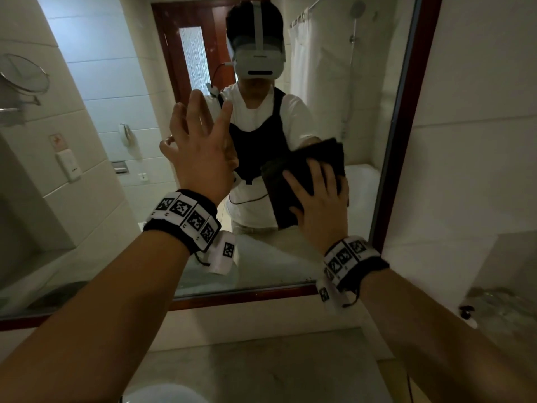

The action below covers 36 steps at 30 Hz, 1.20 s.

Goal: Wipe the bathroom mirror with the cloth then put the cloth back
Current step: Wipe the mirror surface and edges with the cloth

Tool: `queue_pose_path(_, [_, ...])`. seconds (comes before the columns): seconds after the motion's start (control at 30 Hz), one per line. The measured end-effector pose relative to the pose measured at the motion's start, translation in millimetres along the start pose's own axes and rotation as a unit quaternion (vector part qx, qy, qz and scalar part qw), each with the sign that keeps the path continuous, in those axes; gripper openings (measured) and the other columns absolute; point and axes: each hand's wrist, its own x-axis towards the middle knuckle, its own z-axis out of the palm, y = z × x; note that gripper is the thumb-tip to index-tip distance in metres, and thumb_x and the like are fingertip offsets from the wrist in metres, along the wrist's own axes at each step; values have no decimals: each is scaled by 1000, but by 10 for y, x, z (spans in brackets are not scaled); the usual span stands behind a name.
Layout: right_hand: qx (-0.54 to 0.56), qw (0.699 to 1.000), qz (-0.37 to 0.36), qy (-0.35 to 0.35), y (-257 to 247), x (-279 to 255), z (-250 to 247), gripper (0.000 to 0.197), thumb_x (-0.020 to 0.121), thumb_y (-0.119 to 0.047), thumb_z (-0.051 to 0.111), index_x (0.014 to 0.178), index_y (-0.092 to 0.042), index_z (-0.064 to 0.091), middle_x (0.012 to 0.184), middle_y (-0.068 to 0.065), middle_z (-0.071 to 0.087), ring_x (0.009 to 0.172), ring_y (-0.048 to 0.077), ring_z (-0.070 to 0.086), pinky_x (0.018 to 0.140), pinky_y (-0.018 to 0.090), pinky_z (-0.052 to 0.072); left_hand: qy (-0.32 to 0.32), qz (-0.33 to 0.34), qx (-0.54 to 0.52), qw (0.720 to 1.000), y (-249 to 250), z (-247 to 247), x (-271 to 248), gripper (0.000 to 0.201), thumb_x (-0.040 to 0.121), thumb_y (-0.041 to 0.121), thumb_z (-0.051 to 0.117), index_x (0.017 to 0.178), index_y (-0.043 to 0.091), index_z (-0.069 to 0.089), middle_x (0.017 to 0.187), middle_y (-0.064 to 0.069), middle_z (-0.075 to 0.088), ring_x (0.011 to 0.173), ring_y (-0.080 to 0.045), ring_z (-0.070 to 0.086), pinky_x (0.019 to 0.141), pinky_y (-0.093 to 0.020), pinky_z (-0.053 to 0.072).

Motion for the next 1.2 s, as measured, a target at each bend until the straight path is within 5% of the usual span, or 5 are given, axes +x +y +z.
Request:
queue_pose_path(0.3, [5, 999, -6, -32, 271, -417, 210, 75, 81, -35, 69, 149, -36, 36, 156, 9, 26, 142, 35, 25, 115, 59, 19, 3, -5, 12, 1000, 10, 19, 14, 107, 68, 29, 82, 151, 44, 16, 163, -8, 7, 146, -39, 13, 97, -68, 32])
queue_pose_path(0.7, [11, 993, 92, 67, 383, 818, -476, 84, 79, -46, 66, 151, -40, 24, 160, 13, 19, 145, 39, 17, 110, 61, 26, -1, -6, -2, 1000, 10, 12, 1, 106, 71, 25, 82, 152, 43, 16, 164, -9, 5, 147, -39, 10, 98, -71, 31])
queue_pose_path(1.03, [-7, 999, 34, 8, 269, -97, 39, 81, 82, -40, 68, 152, -37, 27, 157, 13, 20, 143, 39, 19, 112, 59, 23, -6, -7, -7, 1000, 19, 4, 9, 108, 68, 23, 82, 152, 42, 16, 164, -9, 7, 147, -40, 11, 100, -69, 30])
queue_pose_path(1.2, [2, 998, 49, 29, 349, 200, -117, 79, 81, -44, 67, 150, -38, 29, 157, 14, 21, 142, 41, 20, 110, 59, 25, -4, -3, -4, 1000, 6, 7, -1, 108, 67, 23, 82, 152, 42, 17, 163, -10, 8, 147, -40, 12, 99, -68, 32])
